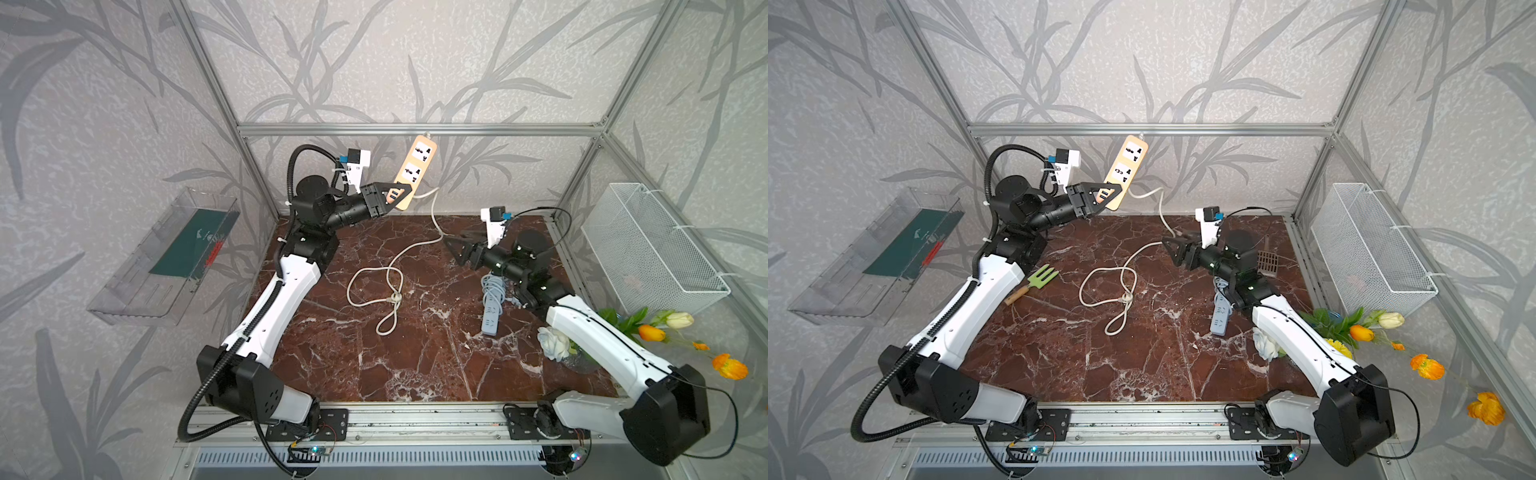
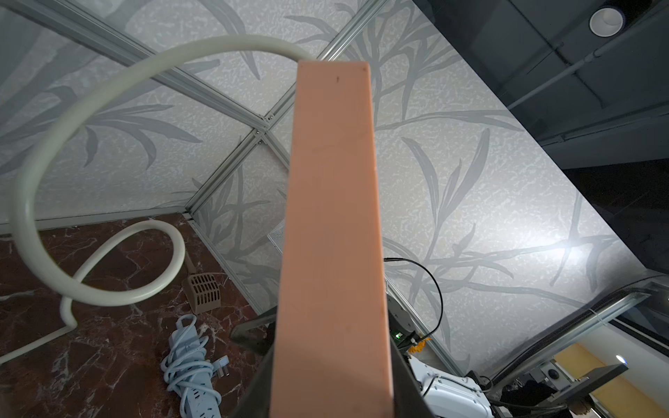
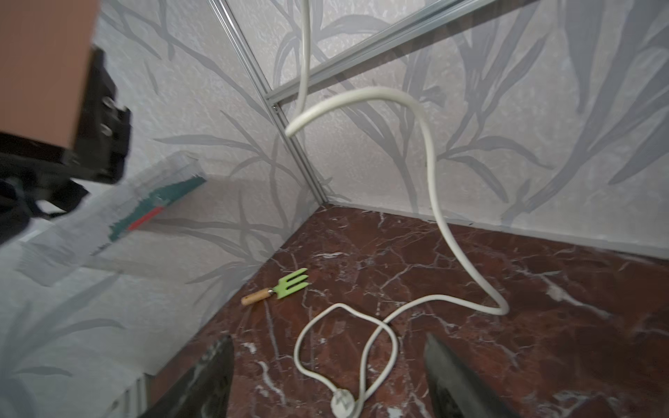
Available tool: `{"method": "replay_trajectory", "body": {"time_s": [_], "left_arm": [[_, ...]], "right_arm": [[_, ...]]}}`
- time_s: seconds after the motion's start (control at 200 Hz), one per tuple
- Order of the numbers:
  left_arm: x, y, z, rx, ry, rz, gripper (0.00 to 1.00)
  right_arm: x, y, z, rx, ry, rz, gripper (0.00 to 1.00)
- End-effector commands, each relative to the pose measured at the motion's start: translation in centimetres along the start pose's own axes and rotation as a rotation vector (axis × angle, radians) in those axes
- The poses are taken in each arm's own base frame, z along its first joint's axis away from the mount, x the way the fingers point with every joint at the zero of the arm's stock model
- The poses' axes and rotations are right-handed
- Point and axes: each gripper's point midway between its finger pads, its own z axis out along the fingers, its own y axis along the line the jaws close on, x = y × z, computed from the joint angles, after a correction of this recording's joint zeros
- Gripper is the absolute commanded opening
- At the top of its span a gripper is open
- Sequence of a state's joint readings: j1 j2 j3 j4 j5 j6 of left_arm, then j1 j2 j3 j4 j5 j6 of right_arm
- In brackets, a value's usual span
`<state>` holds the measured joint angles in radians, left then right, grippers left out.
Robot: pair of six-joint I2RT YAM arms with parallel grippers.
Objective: Wrap the cord around the power strip
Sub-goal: Wrap the power cord around the power strip.
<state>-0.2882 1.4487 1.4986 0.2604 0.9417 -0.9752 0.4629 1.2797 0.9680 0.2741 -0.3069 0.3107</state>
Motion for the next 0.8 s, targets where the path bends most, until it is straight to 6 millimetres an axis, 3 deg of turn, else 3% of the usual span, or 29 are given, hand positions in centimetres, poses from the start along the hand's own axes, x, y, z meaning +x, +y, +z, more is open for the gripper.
{"method": "replay_trajectory", "body": {"time_s": [0.0,0.295,0.31,0.41,0.555,0.615,0.68,0.795], "left_arm": [[-1.3,-3.4,-0.5,0.05,-0.027,0.093,0.0],[-2.0,-6.3,-0.5,0.092,-0.026,0.118,0.0],[-2.0,-6.4,-0.5,0.093,-0.026,0.119,0.0],[-2.0,-7.0,-0.6,0.102,-0.028,0.119,0.0],[-2.1,-7.4,-0.7,0.11,-0.033,0.111,0.0],[-2.2,-7.7,-0.8,0.114,-0.037,0.112,0.0],[-2.2,-7.6,-0.9,0.102,-0.038,0.12,0.0],[-3.2,-5.8,-1.8,-0.013,-0.056,0.147,0.0]], "right_arm": [[2.9,-5.8,2.2,0.316,0.055,-0.299,0.81],[2.0,-9.3,8.7,0.423,-0.05,-0.387,0.79],[2.9,-9.9,9.3,0.429,-0.031,-0.393,0.79],[3.7,-11.0,11.9,0.433,-0.013,-0.416,0.78],[3.5,-11.7,15.5,0.433,-0.014,-0.401,0.74],[3.3,-11.9,16.6,0.446,-0.019,-0.41,0.66],[3.4,-11.5,17.3,0.447,-0.007,-0.437,0.47],[4.7,-9.4,16.5,0.426,0.023,-0.53,0.22]]}}
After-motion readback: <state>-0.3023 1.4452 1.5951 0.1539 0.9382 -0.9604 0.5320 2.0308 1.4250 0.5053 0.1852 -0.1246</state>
